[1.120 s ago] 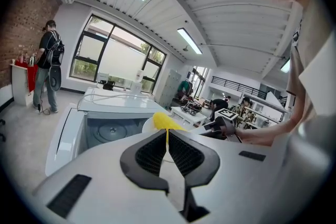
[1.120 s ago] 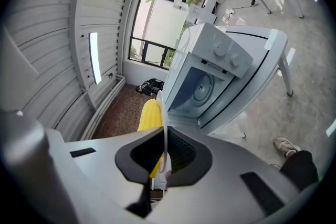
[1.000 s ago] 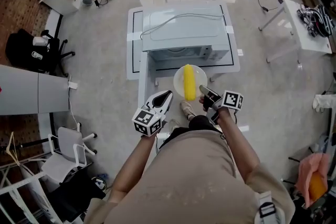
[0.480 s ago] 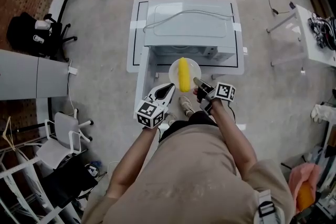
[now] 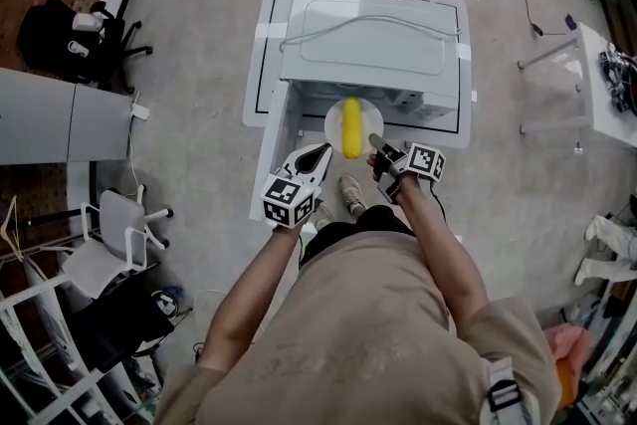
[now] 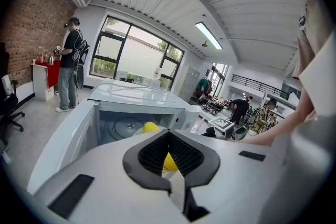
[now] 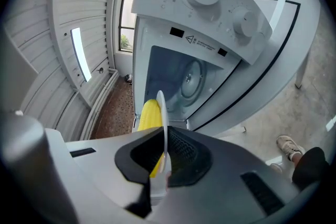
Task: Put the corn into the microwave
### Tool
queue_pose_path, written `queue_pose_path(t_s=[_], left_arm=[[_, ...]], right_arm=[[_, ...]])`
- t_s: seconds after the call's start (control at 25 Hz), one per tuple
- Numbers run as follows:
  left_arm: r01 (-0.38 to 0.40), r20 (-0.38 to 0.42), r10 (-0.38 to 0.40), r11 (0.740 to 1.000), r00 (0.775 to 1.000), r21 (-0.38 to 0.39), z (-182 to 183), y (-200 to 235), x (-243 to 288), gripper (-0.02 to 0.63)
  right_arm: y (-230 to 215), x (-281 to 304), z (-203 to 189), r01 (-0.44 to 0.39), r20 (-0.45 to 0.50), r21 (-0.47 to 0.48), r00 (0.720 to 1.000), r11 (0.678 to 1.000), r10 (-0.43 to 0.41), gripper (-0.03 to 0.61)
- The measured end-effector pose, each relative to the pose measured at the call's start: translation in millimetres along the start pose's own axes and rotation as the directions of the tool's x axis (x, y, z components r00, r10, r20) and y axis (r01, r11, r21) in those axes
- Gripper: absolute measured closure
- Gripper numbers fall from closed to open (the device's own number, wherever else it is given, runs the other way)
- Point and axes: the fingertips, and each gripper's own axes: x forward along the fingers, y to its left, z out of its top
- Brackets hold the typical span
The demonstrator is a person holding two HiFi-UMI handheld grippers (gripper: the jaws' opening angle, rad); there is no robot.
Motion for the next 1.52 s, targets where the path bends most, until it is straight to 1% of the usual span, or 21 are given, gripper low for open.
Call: queue_pose_path(t_s=[0.16, 0.44, 0.88, 1.28, 1.52], left_arm=[[-0.019, -0.012, 0.019, 1.0, 1.0, -0.009, -0.6, 10.5, 9.0, 0.611], [-0.042, -0.039, 0.042, 0.999, 0.998, -0.002, -2.0, 23.6, 23.8, 0.611], [-0.04, -0.069, 0.04, 0.999, 0.997, 0.009, -0.9, 28.1, 43.7, 0.611], [-0.04, -0.067, 0.041, 0.999, 0.997, 0.017, 2.8, 26.7, 56.3, 0.611], [-0.054, -0.061, 0.054, 0.998, 0.997, 0.013, 6.4, 32.5, 52.2, 0.611]], right_arm=[[-7.1, 11.6, 11.5, 0.002, 0.018, 0.019, 1.0, 1.0, -0.003, 0.565], [-23.2, 28.7, 31.8, 0.022, 0.049, 0.028, 0.999, 0.999, -0.023, 0.565], [-49.2, 47.5, 53.2, 0.053, 0.096, 0.063, 0.994, 0.997, -0.059, 0.565], [-57.7, 66.9, 71.2, 0.031, 0.162, 0.124, 0.985, 0.992, -0.051, 0.565], [-56.3, 83.9, 81.1, 0.02, 0.199, 0.143, 0.979, 0.99, -0.049, 0.565]])
